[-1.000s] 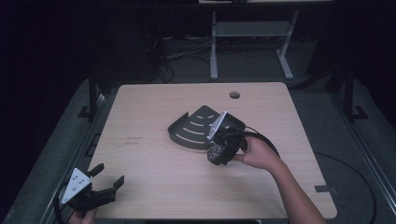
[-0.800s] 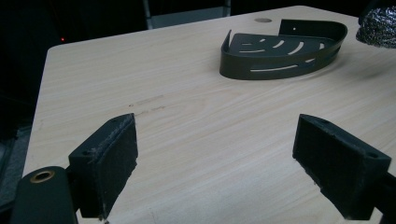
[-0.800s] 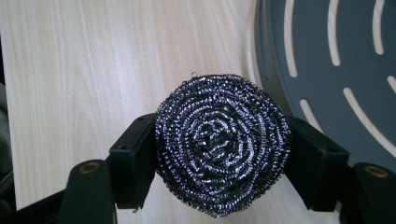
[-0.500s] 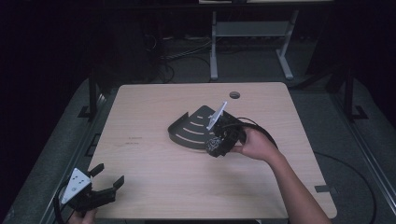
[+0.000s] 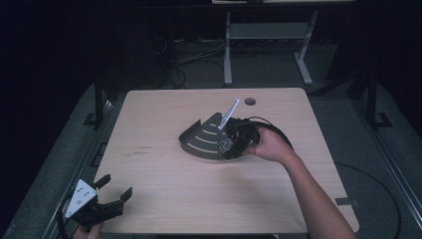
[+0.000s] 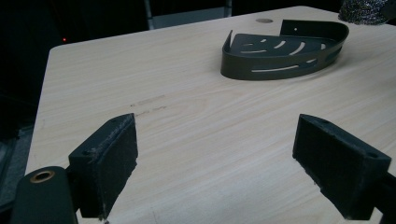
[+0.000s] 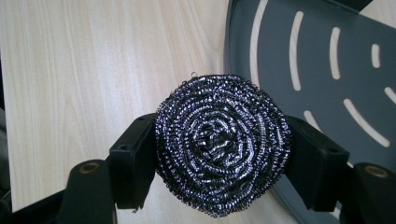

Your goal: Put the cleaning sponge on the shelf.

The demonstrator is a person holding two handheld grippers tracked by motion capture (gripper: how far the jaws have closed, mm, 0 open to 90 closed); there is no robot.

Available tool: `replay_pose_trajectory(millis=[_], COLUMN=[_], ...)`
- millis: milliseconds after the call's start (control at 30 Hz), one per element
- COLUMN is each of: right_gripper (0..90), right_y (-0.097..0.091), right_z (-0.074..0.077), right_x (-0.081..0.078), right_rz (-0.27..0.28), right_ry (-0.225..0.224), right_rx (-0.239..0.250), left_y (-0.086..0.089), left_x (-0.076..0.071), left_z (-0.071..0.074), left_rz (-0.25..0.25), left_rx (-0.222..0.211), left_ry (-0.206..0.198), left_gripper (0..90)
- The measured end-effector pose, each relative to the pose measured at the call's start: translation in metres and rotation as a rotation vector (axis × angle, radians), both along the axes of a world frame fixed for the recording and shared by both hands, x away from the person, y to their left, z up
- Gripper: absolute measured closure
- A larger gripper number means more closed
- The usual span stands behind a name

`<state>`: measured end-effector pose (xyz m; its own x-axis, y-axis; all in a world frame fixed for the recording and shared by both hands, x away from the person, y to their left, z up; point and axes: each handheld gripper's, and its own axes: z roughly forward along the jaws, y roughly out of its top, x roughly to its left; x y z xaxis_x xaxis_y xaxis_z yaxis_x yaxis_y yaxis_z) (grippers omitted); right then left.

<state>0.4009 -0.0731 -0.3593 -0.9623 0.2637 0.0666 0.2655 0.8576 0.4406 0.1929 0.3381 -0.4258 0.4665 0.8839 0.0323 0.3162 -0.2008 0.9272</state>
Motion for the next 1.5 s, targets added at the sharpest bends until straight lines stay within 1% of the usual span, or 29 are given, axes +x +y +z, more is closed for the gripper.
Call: replay_pose_trajectory(millis=[133, 167, 300, 433, 467, 500, 600, 733, 800, 933, 1033, 1133, 1200, 1500], right_gripper=[31.0, 31.0, 31.0, 31.0, 31.0, 31.0, 31.0, 31.0, 31.0, 31.0, 31.0, 31.0, 31.0, 31.1], right_y=[0.001, 0.001, -0.001, -0.002, -0.002, -0.002, -0.003, -0.004, -0.005, -0.006, -0.008, -0.010, -0.012, -0.014], right_z=[0.004, 0.005, 0.005, 0.007, 0.006, 0.006, 0.005, 0.004, 0.003, 0.000, -0.002, -0.004, -0.005, -0.009], right_x=[0.005, 0.007, 0.013, 0.020, 0.023, 0.023, 0.031, 0.037, 0.041, 0.044, 0.048, 0.050, 0.052, 0.059], right_rz=[-0.003, -0.009, -0.019, -0.033, -0.042, -0.042, -0.055, -0.063, -0.075, -0.086, -0.094, -0.101, -0.109, -0.140], right_ry=[0.004, -0.003, 0.001, 0.007, 0.003, 0.003, 0.017, 0.018, 0.030, 0.033, 0.046, 0.050, 0.051, 0.052], right_rx=[0.012, 0.008, 0.008, 0.030, 0.023, 0.023, 0.023, 0.016, 0.036, 0.033, 0.032, 0.031, 0.040, 0.045], left_y=[0.000, 0.000, 0.000, 0.000, 0.000, 0.000, 0.001, 0.001, 0.002, 0.002, 0.001, 0.000, 0.000, 0.000], left_x=[0.000, 0.000, -0.001, -0.001, -0.001, -0.001, -0.001, -0.001, -0.001, -0.001, -0.001, -0.001, -0.001, -0.001], left_z=[0.000, 0.000, 0.000, 0.000, 0.000, 0.000, 0.000, 0.001, 0.001, 0.000, 0.000, 0.000, 0.000, 0.000], left_rz=[0.001, 0.000, 0.000, 0.001, 0.002, 0.003, 0.000, 0.003, 0.003, 0.005, 0.002, 0.000, 0.000, 0.001], left_rx=[0.003, 0.000, 0.001, -0.003, -0.003, -0.002, 0.001, 0.002, 0.002, -0.007, -0.002, -0.003, -0.002, -0.001], left_ry=[0.001, 0.000, -0.002, -0.001, -0.003, -0.003, -0.001, -0.001, -0.003, 0.001, -0.002, -0.001, 0.000, 0.000], left_gripper=[13.3, 13.2, 13.2, 13.2, 13.3, 13.3, 13.2, 13.3, 13.3, 13.3, 13.3, 13.3, 13.2, 13.2])
